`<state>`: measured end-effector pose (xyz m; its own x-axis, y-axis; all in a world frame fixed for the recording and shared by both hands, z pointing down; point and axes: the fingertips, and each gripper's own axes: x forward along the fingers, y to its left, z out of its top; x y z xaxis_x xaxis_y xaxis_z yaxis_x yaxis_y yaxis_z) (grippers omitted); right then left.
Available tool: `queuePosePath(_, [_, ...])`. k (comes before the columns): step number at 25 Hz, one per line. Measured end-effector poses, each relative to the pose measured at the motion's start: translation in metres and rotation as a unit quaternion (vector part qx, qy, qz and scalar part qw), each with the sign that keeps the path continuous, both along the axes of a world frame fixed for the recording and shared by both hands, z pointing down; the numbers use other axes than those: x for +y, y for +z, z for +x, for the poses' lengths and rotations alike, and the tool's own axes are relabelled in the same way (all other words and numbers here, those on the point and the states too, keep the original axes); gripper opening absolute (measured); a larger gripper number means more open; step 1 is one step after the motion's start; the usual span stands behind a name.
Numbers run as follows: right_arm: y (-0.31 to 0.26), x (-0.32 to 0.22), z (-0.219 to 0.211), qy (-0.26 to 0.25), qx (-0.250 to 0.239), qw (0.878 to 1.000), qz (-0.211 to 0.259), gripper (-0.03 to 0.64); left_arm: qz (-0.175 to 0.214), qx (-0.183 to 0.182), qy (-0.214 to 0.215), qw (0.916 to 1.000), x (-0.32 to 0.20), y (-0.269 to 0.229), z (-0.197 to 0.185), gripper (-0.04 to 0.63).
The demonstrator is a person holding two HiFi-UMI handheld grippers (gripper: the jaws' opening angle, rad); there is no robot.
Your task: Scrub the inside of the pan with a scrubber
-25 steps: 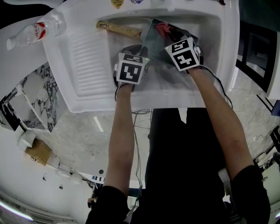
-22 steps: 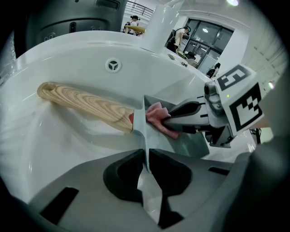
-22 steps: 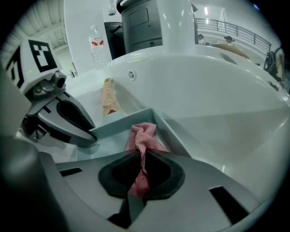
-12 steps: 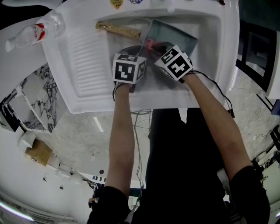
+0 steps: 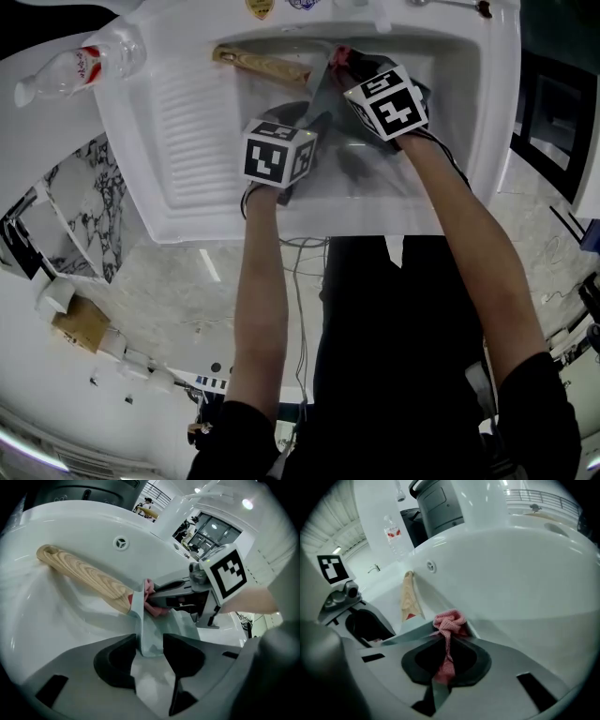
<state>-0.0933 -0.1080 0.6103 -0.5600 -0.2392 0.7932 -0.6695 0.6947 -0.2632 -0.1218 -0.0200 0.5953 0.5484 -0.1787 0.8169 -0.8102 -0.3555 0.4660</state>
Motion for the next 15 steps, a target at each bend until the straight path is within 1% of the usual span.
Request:
queuePosePath(3, [-0.001,-0.004,-0.002,0.031,0.000,0.999,0.008,0.043,0.005,0.020,0.030,0.9993,0.005,-0.005,0.009,0.247])
queuePosePath(4, [-0.002,-0.003,-0.004,0.038,-0.004,0.999,0.008,0.043,0.005,0.022,0.040,0.9990,0.006,-0.005,0.011,0.265])
queuePosePath(6, [-0.002,0.003,-0.009,0.042,-0.020,0.999,0.000,0.043,0.008,0.019,0.059,0.9980,0.008,-0.006,0.013,0.278])
queuePosePath(9, [-0.003,0.018,-0.020,0.027,-0.041,0.999,-0.020,0.043,0.012,0.009,0.086,0.9962,0.013,-0.005,0.015,0.295])
queuePosePath(11, [-0.004,0.029,-0.025,0.011,-0.052,0.998,-0.032,0.043,0.015,0.007,0.092,0.9956,0.013,-0.005,0.015,0.299])
queuePosePath(15, [-0.004,0.061,-0.040,-0.044,-0.085,0.992,-0.083,0.044,0.016,0.007,0.107,0.9941,0.015,-0.006,0.017,0.318])
